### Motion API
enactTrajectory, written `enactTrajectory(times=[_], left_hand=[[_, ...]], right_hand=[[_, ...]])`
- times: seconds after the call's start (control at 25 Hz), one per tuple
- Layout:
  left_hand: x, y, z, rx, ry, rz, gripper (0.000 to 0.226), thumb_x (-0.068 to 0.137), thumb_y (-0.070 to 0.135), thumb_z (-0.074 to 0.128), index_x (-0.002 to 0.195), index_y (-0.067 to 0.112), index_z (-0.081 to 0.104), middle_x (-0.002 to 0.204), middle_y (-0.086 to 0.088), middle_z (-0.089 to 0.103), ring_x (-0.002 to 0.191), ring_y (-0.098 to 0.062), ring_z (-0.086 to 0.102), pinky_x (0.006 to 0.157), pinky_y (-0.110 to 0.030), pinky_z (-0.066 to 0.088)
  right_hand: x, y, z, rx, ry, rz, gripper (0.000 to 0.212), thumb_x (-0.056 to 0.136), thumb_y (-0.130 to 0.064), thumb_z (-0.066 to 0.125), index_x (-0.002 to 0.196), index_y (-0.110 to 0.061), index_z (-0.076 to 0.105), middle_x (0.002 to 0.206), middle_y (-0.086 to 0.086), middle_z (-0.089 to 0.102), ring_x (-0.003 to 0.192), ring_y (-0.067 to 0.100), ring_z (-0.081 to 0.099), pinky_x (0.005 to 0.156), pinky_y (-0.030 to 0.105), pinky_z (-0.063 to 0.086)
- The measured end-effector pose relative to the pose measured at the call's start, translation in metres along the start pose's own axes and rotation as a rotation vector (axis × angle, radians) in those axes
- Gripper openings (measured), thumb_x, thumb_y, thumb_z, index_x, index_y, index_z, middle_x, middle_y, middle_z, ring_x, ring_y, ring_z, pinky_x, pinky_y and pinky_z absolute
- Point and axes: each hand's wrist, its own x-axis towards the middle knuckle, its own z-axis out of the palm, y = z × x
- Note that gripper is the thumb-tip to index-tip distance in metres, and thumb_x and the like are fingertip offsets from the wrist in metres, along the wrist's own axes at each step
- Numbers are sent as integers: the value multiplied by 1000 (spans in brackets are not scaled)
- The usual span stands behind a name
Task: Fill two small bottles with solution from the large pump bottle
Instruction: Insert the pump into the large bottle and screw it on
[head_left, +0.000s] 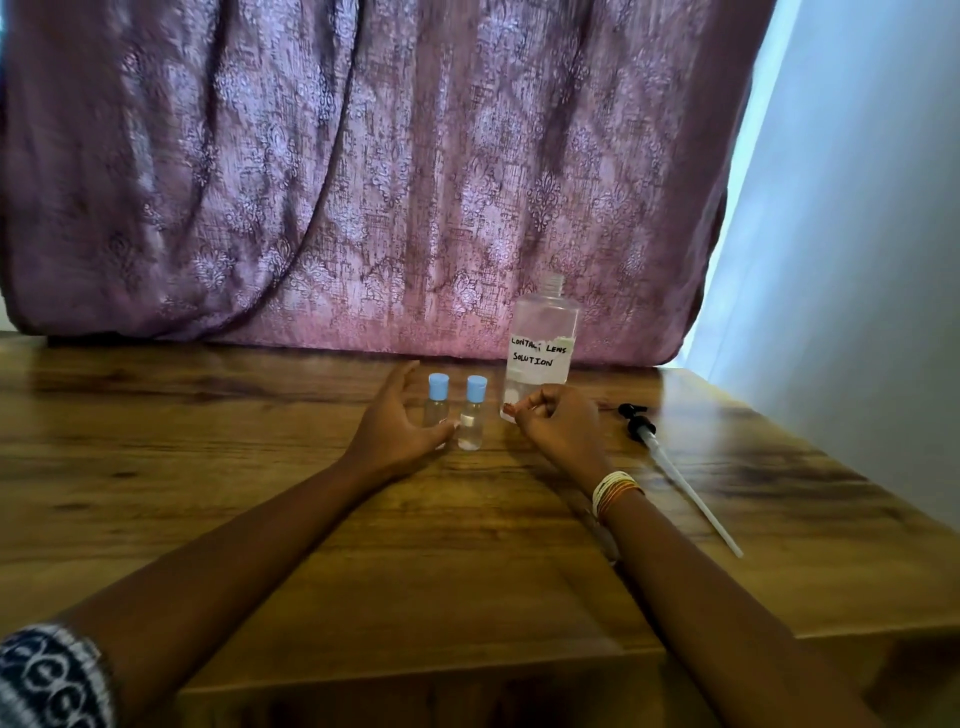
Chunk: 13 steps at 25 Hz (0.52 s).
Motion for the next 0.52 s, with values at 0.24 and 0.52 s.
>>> enactTrajectory(times=[0.24,0.52], left_hand=[[35,60,3,67,73,197,71,79,31,75,138,12,42,144,-11,48,131,-24,45,101,-32,37],[113,119,53,30,-94,75,57,85,35,69,131,7,51,139,-13,53,125,-27,51,90,-25,38]], right_hand=[[28,18,-55,-516,94,192,15,78,-19,66,80,-4,67,84,17,66,80,32,62,66,31,48],[36,47,-63,-787,5,377,31,94,-19,48,123,-12,58,131,18,56,120,37,56,96,43,49]])
